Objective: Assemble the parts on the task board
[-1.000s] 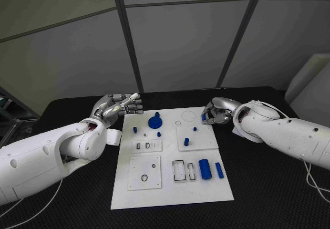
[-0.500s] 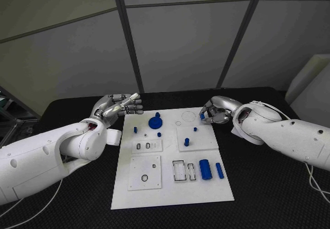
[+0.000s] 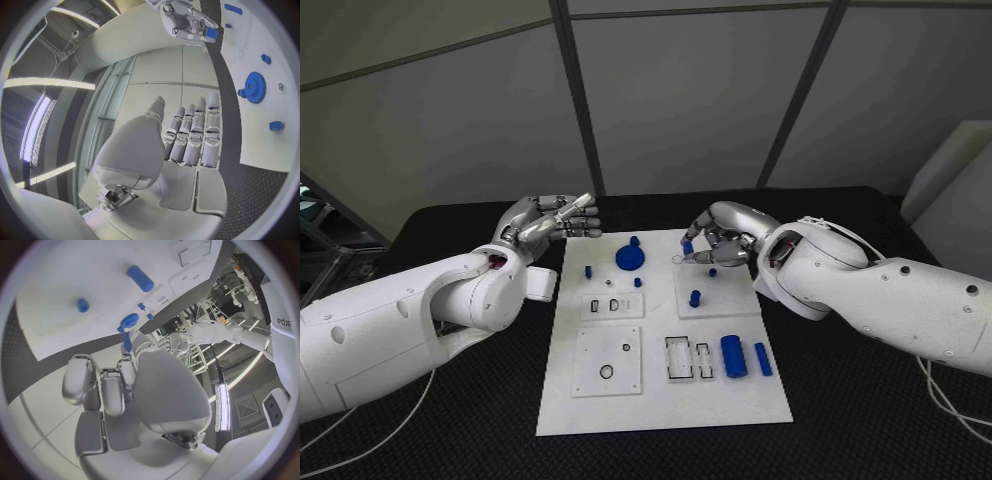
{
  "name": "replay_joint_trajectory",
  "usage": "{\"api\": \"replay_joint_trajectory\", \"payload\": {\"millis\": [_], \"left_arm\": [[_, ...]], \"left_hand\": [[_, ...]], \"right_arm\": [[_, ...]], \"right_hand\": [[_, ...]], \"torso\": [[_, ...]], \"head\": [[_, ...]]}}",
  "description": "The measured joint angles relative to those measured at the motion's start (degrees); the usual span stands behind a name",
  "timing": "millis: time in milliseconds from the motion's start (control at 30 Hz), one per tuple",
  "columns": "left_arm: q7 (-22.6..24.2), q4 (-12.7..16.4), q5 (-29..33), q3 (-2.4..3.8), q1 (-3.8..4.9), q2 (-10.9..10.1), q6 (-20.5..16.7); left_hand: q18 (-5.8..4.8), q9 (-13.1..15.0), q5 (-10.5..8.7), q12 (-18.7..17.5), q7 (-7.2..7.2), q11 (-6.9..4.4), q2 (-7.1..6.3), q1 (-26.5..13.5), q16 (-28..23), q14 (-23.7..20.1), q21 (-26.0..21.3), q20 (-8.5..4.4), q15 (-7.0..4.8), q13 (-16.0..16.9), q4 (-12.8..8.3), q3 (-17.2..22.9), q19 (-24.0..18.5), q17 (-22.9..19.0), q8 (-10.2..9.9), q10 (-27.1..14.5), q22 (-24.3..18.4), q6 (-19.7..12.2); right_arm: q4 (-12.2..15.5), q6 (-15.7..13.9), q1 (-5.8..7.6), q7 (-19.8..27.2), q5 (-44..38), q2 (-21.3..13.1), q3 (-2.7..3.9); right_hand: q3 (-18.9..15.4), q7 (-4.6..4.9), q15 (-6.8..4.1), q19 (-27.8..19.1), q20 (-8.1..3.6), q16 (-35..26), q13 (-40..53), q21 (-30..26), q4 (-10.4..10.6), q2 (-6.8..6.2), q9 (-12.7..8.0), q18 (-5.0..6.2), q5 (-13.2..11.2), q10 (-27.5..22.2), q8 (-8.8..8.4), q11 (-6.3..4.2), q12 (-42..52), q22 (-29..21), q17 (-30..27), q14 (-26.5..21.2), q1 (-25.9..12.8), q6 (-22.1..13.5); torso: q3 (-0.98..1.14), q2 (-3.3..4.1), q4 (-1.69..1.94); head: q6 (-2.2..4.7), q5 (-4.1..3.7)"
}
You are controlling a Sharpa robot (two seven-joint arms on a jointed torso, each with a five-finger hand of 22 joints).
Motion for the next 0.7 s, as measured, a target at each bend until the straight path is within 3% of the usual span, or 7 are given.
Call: {"api": "replay_joint_trajectory", "payload": {"millis": [133, 367, 500, 600, 700], "left_arm": [[-0.01, -0.44, 0.00, 0.00, 0.04, 0.23, 0.00], [-0.01, -0.84, 0.00, 0.02, 0.11, 0.58, 0.00], [-0.03, -0.92, 0.00, 0.02, 0.15, 0.72, 0.00], [-0.03, -0.97, 0.00, 0.02, 0.17, 1.01, 0.00], [-0.04, -1.14, 0.00, 0.02, 0.19, 1.41, 0.00]], "left_hand": [[0.00, 0.00, 0.00, 0.00, 0.00, 0.00, 0.00, 0.00, 0.00, 0.00, 0.00, 0.00, 0.00, 0.00, -0.02, 0.02, 0.00, 0.00, 0.00, 0.00, 0.00, 0.00], [0.00, 0.00, 0.00, 0.00, 0.00, 0.00, 0.00, 0.00, 0.00, 0.00, 0.00, 0.00, 0.00, 0.00, -0.16, 0.16, 0.00, 0.00, 0.00, 0.00, 0.00, 0.00], [0.00, 0.00, 0.00, 0.00, 0.00, 0.00, 0.00, 0.00, 0.00, 0.00, 0.00, 0.00, 0.00, 0.00, -0.16, 0.16, 0.00, -0.01, 0.00, 0.00, 0.01, 0.00], [0.00, 0.00, 0.00, 0.00, 0.00, 0.00, 0.00, 0.00, -0.21, 0.00, 0.00, 0.00, 0.00, 0.00, -0.16, 0.16, 0.00, -0.01, 0.00, 0.00, 0.01, 0.00], [0.00, 0.00, 0.00, 0.00, 0.00, 0.00, 0.00, 0.00, -0.21, 0.00, 0.00, 0.00, 0.00, 0.00, -0.16, 0.16, 0.00, -0.01, 0.00, 0.00, 0.01, 0.00]], "right_arm": [[0.69, -0.52, 0.00, -1.47, -0.56, 3.45, -0.14], [0.43, -0.81, -0.92, -3.13, -2.54, 8.51, -1.10], [-0.43, -0.71, -1.32, -3.90, -3.88, 10.45, -2.37], [-1.11, -0.51, -1.67, -4.52, -4.86, 11.47, -2.95], [-1.59, -0.34, -2.15, -5.09, -5.66, 12.09, -3.13]], "right_hand": [[0.10, 0.00, 0.00, 0.00, 0.00, 0.00, -0.03, 0.00, 0.11, 0.04, 0.00, 0.00, 0.20, 0.00, 0.00, 0.00, 0.00, 0.00, 0.00, 0.00, -0.05, 0.00], [0.17, -0.03, 0.00, 0.00, 0.00, 0.00, -0.03, 0.00, 0.19, 0.02, 0.00, 0.00, 0.21, 0.00, 0.01, 0.01, 0.00, -0.18, -0.01, 0.00, -0.07, -0.02], [0.17, -0.04, -0.01, 0.00, 0.00, 0.00, -0.08, 0.00, 0.19, 0.02, 0.00, 0.00, 0.65, 0.00, 0.01, 0.01, 0.00, -0.18, -0.01, 0.01, -0.07, -0.04], [0.17, -0.06, -0.21, 0.00, 0.00, -0.29, -0.31, 0.00, 0.19, -0.30, 0.00, 0.00, 0.65, 0.00, 0.01, 0.01, 0.00, -0.18, -0.01, 0.22, -0.38, -0.05], [0.16, -0.11, -0.22, 0.00, 0.00, -0.31, -0.35, 0.00, 0.19, -0.46, 0.00, 0.00, 0.95, 0.00, 0.01, 0.01, -0.01, -0.18, -0.01, 0.22, -0.54, -0.11]], "torso": [[-0.20, -0.18, 0.01], [-0.41, -0.38, 0.25], [-0.44, -0.47, 0.26], [-0.49, -0.52, 0.26], [-0.49, -0.52, 0.26]], "head": [[-0.08, 0.63], [-0.55, 1.43], [-0.81, 1.96], [-0.96, 2.02], [-1.00, 1.83]]}}
